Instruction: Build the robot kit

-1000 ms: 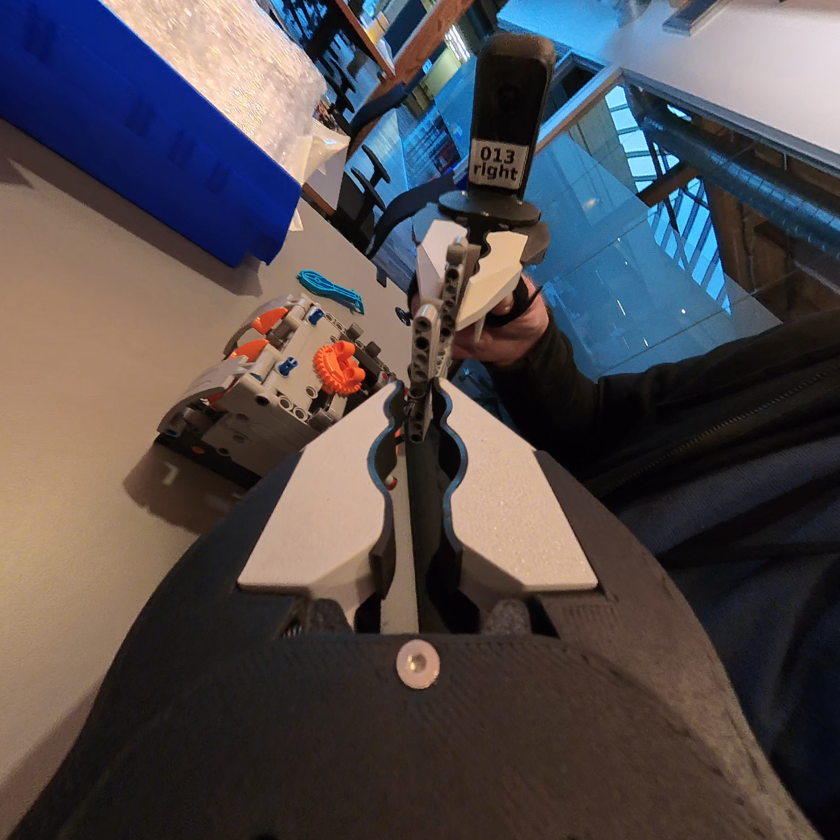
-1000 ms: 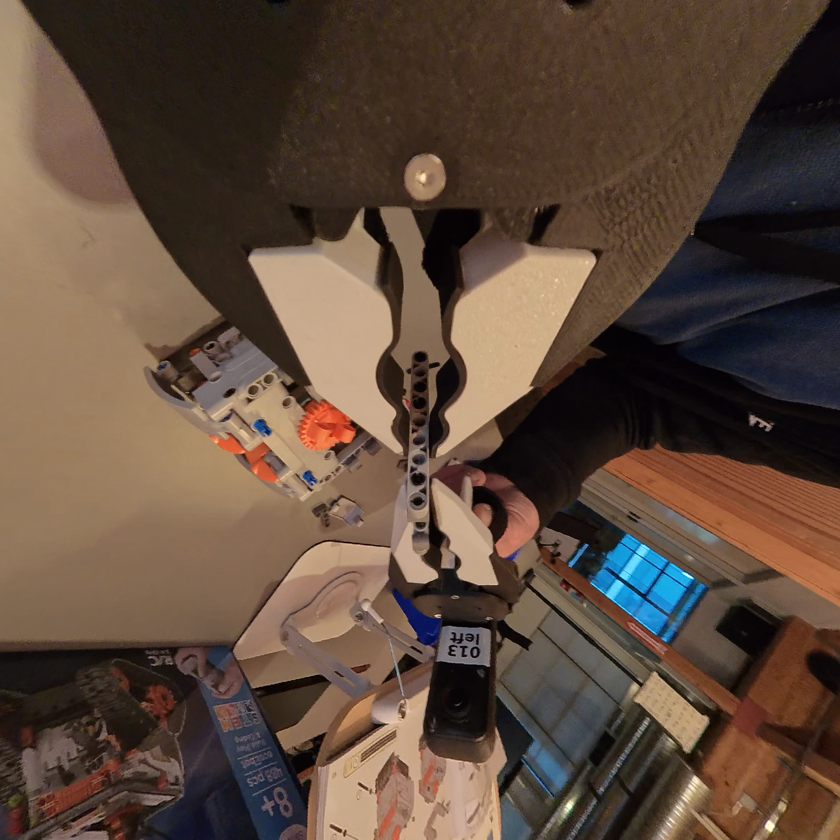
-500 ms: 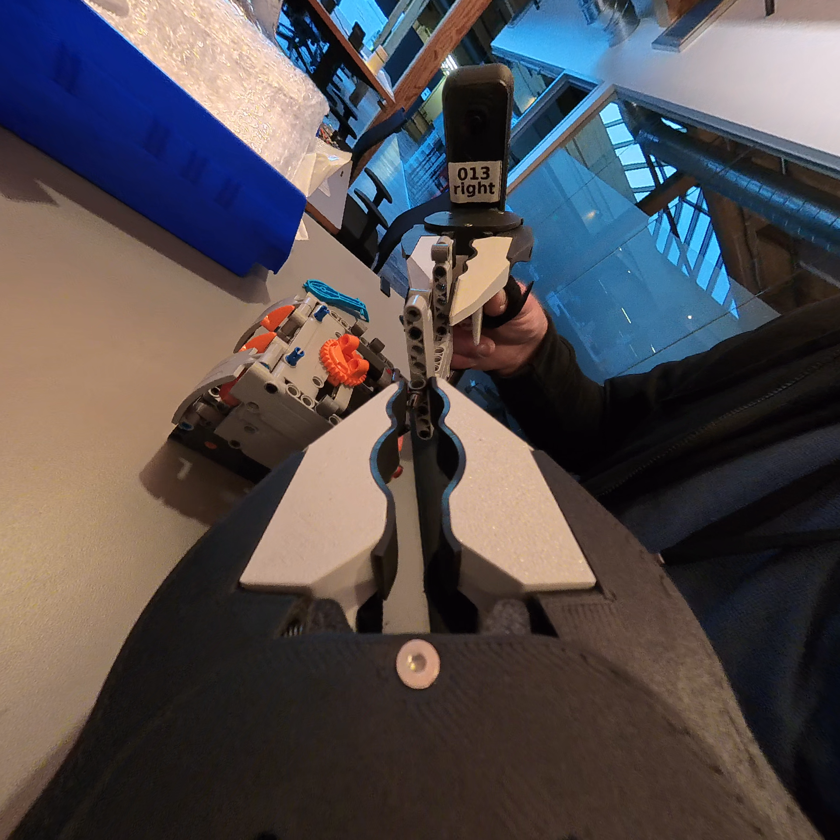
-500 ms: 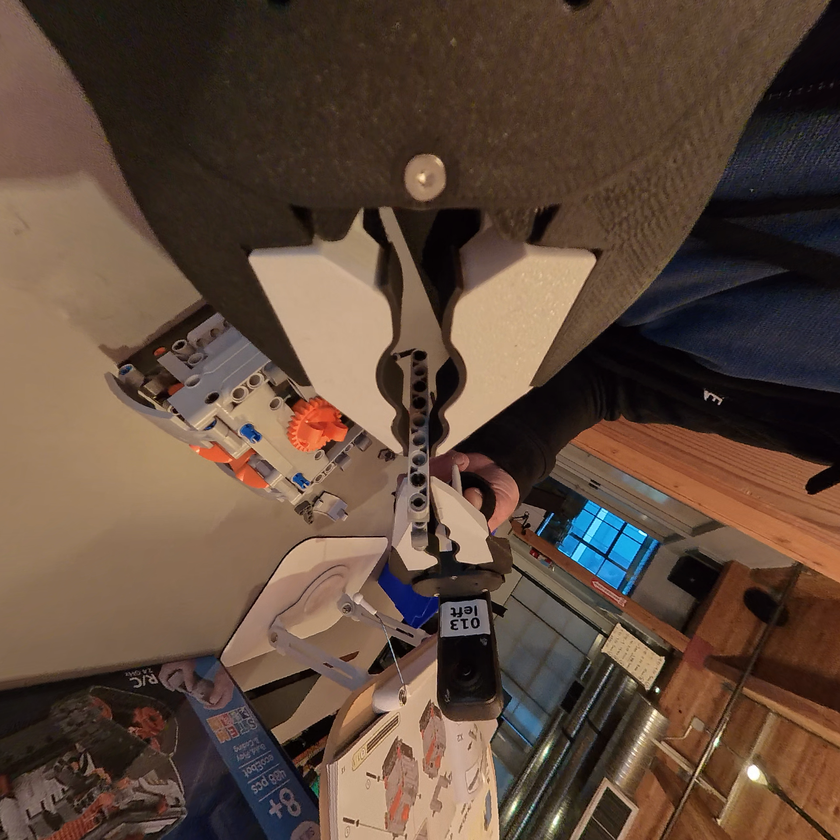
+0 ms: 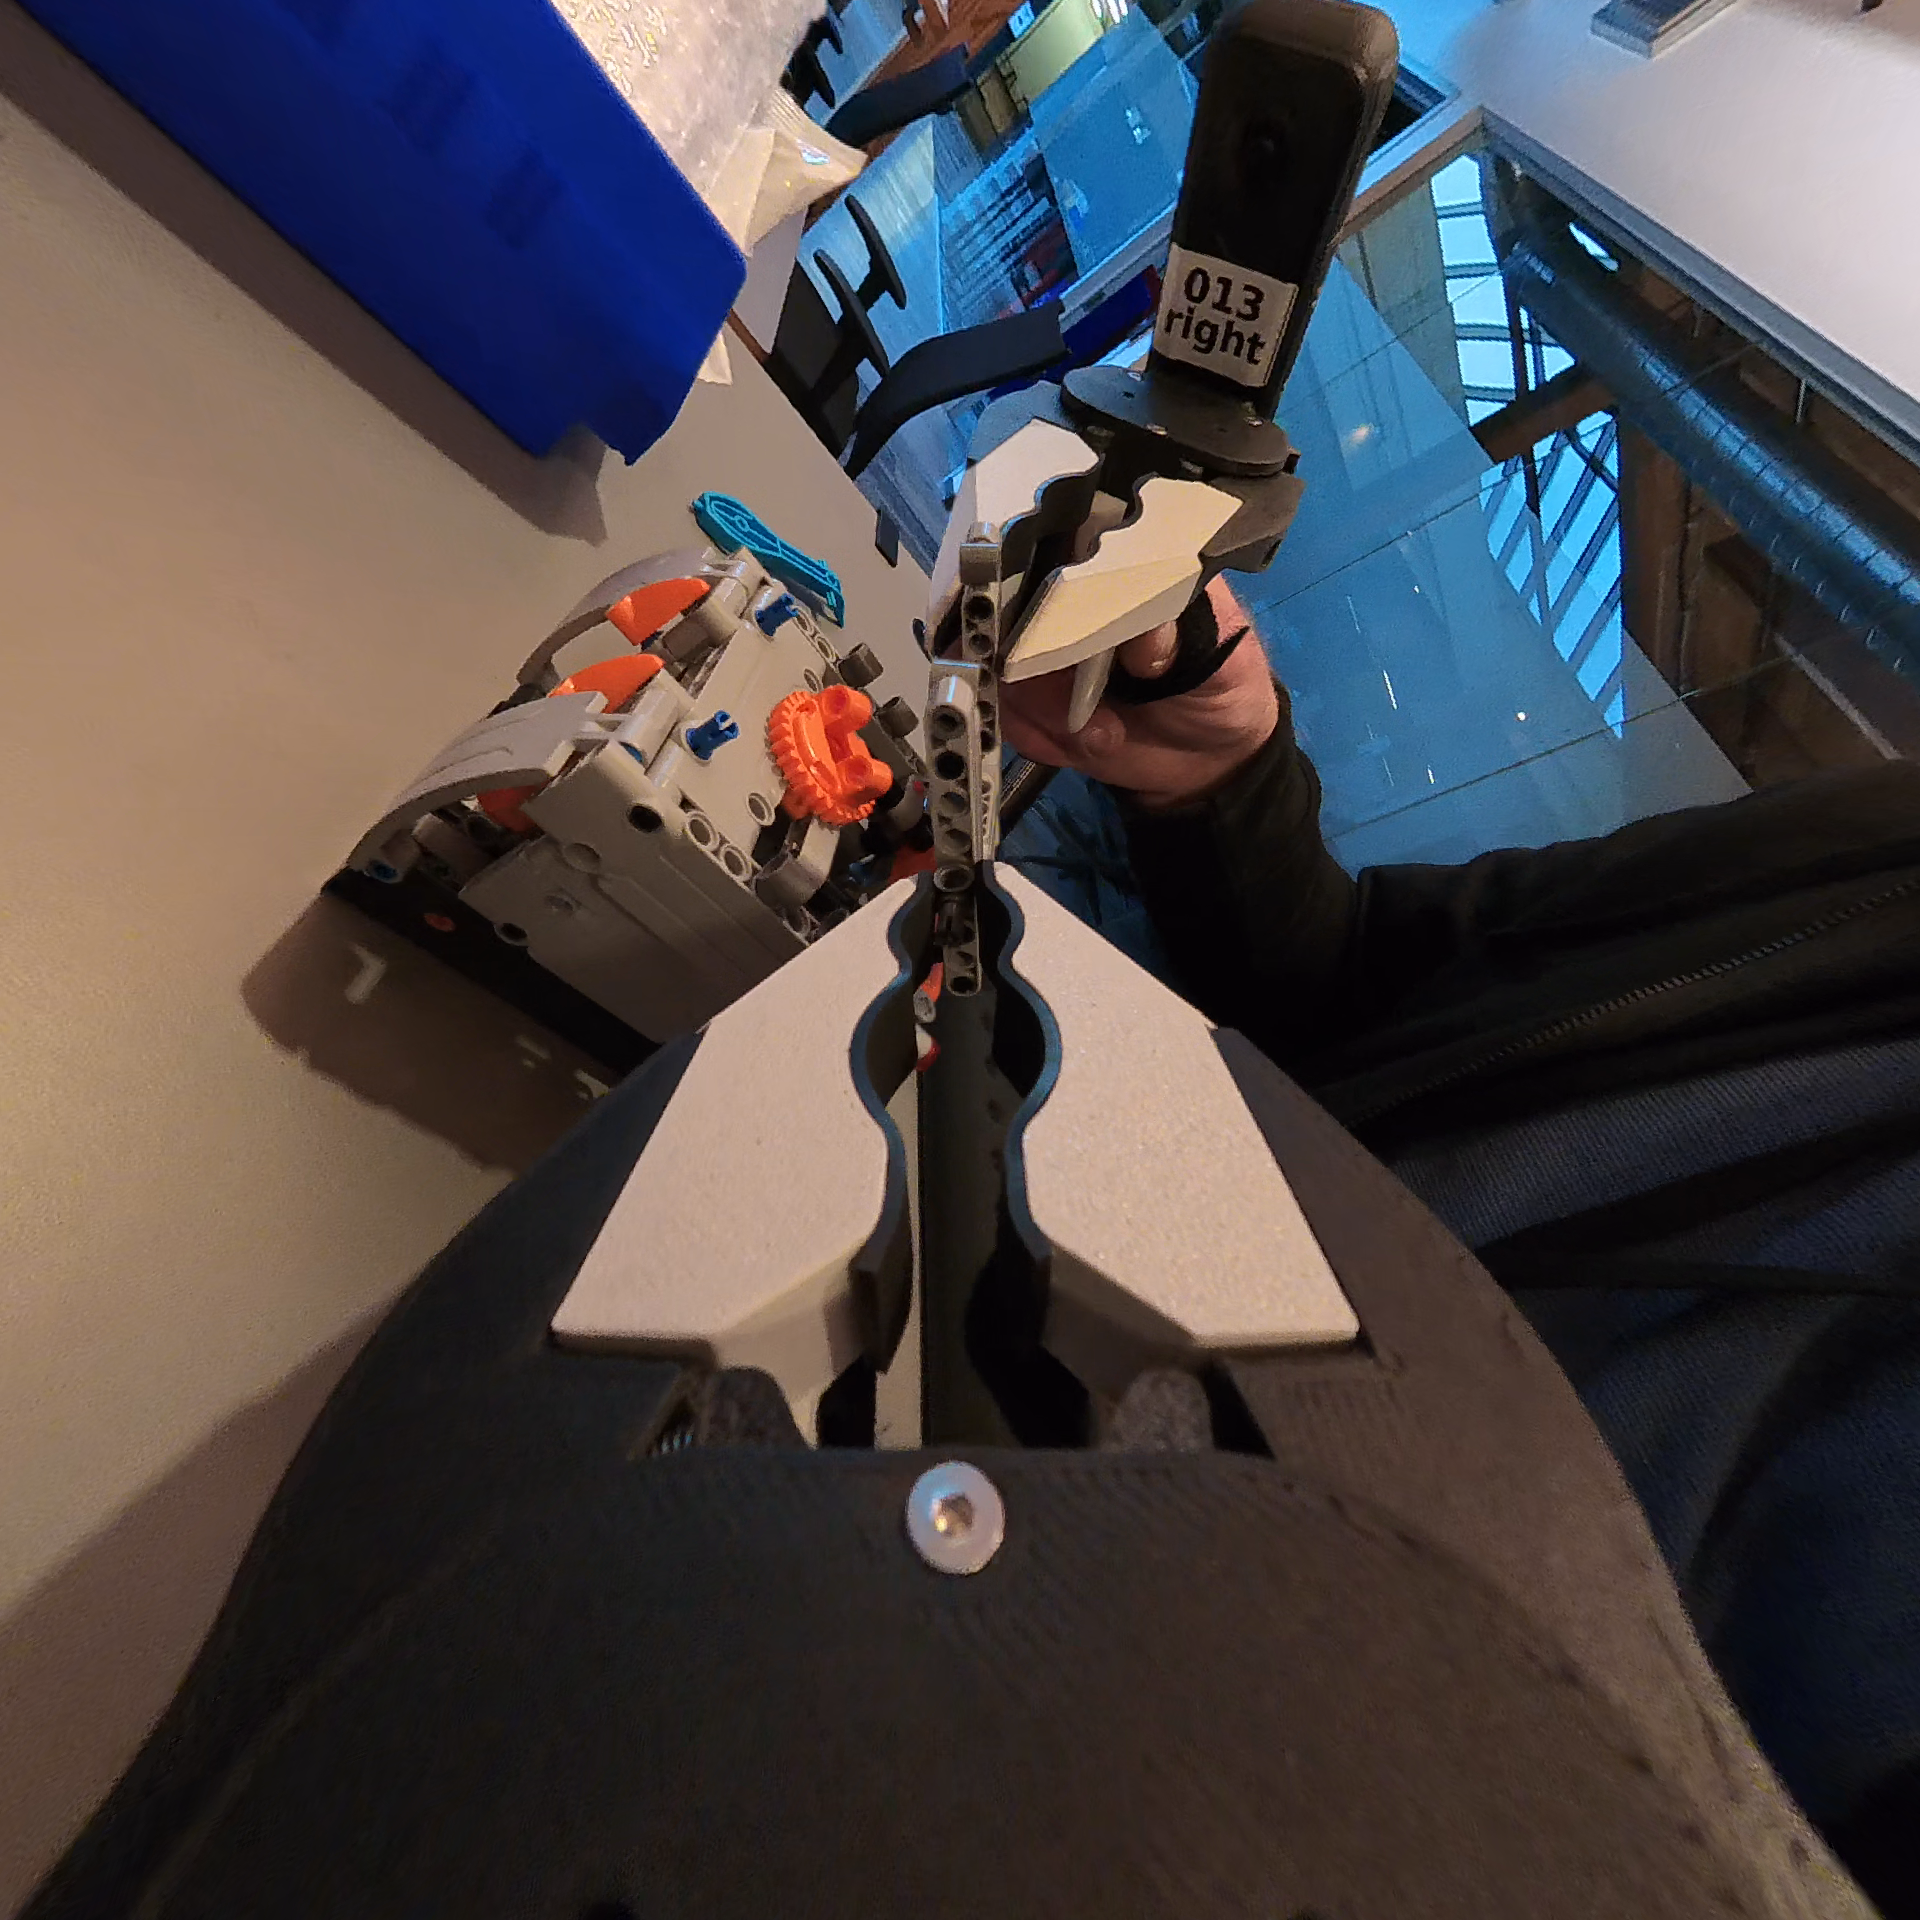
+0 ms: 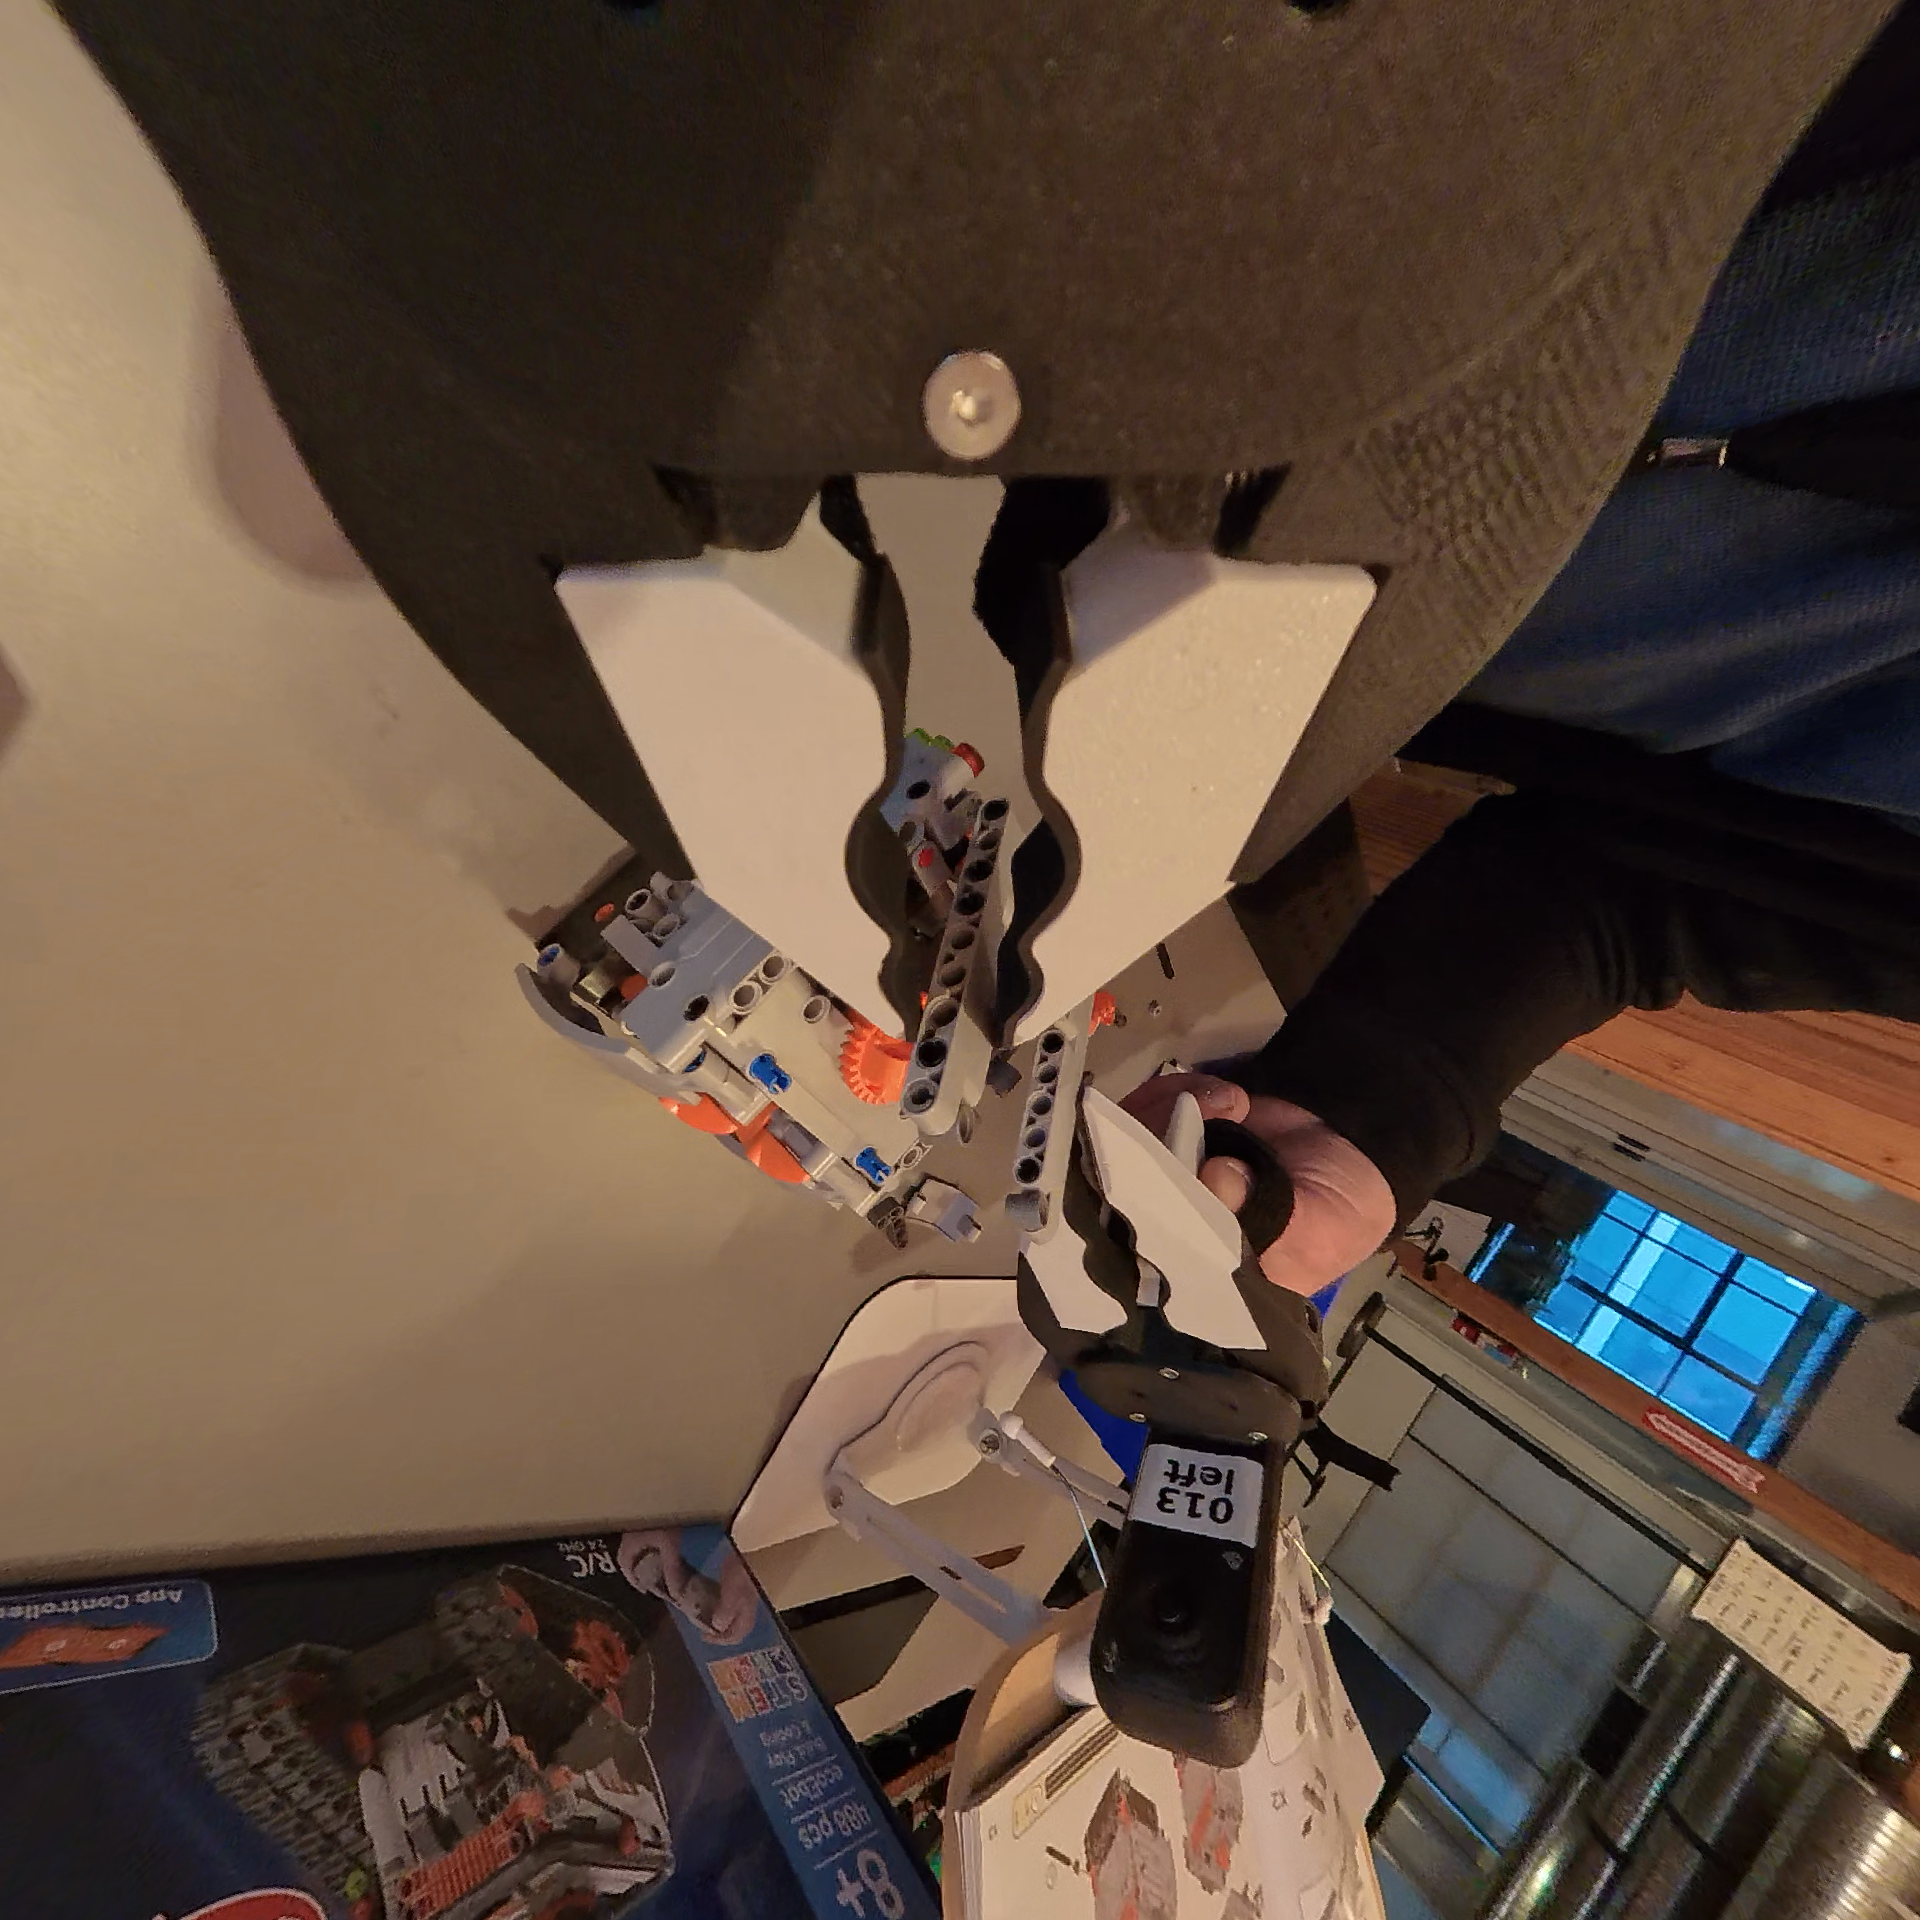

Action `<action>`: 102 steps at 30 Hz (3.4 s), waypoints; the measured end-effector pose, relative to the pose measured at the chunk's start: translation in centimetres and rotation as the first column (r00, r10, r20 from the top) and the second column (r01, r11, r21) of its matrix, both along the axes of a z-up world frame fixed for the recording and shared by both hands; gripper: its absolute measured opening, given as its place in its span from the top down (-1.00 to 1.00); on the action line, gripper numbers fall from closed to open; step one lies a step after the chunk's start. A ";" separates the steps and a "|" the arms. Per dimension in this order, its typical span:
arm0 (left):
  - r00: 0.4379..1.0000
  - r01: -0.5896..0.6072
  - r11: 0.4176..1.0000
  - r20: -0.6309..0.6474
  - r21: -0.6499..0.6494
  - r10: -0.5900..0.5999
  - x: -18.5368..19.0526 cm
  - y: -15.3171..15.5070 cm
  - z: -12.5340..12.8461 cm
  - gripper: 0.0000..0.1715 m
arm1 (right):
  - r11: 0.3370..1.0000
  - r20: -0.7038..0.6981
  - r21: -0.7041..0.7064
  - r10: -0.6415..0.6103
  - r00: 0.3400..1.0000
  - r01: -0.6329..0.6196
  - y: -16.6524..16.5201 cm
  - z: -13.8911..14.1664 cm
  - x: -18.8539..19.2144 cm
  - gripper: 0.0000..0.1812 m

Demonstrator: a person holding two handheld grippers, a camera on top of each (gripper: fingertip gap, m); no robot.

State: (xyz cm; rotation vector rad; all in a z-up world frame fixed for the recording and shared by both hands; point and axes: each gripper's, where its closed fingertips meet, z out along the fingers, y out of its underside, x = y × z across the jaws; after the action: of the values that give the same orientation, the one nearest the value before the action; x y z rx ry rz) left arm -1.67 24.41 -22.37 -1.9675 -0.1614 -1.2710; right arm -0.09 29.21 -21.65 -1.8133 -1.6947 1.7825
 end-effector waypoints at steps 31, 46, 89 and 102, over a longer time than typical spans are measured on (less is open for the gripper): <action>0.973 -0.110 0.994 -0.202 0.009 0.109 -1.6 -1.2 -0.8 0.81 | 0.983 0.058 0.182 -0.005 0.998 -0.006 -0.4 -1.8 -0.3 0.79; 0.972 -0.087 0.996 -0.217 0.007 0.086 -0.7 -0.9 -1.3 0.96 | 0.956 0.056 0.292 -0.037 0.998 0.019 0.0 -1.8 0.2 0.73; 0.594 0.113 0.980 -0.802 0.163 0.065 -0.3 1.4 -2.6 -0.08 | 0.672 -0.036 0.696 0.382 0.923 -0.251 -0.2 -2.5 0.4 -0.01; 0.596 0.142 0.975 -0.801 0.172 0.054 0.2 1.3 -2.6 0.14 | 0.623 -0.048 0.728 0.461 0.886 -0.285 -0.7 -3.7 0.3 0.17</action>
State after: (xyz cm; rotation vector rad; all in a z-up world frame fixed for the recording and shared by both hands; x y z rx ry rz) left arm -1.45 25.75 -24.99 -2.1538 0.4740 -0.2787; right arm 0.25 28.50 -25.33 -0.9200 -2.3283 1.0795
